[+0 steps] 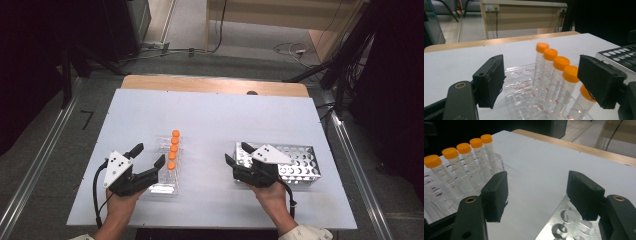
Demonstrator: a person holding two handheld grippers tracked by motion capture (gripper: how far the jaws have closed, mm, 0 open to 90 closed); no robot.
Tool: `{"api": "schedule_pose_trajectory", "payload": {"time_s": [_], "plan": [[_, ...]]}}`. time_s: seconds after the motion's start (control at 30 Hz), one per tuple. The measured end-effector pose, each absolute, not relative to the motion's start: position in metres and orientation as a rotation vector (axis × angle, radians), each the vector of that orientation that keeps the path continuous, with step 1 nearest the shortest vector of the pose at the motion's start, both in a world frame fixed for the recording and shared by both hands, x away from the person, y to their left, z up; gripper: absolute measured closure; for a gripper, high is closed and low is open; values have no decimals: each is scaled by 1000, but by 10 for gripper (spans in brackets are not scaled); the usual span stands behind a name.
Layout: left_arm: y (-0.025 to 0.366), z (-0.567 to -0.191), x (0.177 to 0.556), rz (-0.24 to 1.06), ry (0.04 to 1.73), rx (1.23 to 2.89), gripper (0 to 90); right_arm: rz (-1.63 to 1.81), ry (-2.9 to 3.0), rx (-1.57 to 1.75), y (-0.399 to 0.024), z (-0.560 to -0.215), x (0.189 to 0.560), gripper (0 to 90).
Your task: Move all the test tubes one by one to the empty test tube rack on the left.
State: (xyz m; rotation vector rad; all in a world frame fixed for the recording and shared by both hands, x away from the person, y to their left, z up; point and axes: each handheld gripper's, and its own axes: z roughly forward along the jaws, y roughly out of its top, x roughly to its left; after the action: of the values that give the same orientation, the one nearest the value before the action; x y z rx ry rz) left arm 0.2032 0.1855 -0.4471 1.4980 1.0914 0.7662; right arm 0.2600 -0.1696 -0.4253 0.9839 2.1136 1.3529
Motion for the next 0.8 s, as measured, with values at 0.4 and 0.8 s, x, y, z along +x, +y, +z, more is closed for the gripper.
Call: {"api": "schedule_pose_trajectory", "payload": {"time_s": [0.4,0.8], "plan": [[207,-451,204,835,1164,1482,209,1287,2015,1076,-220,-423,261,300],[226,-456,203,876,1218,1494,207,1221,1900,1163,-273,-424,255,300]]}}
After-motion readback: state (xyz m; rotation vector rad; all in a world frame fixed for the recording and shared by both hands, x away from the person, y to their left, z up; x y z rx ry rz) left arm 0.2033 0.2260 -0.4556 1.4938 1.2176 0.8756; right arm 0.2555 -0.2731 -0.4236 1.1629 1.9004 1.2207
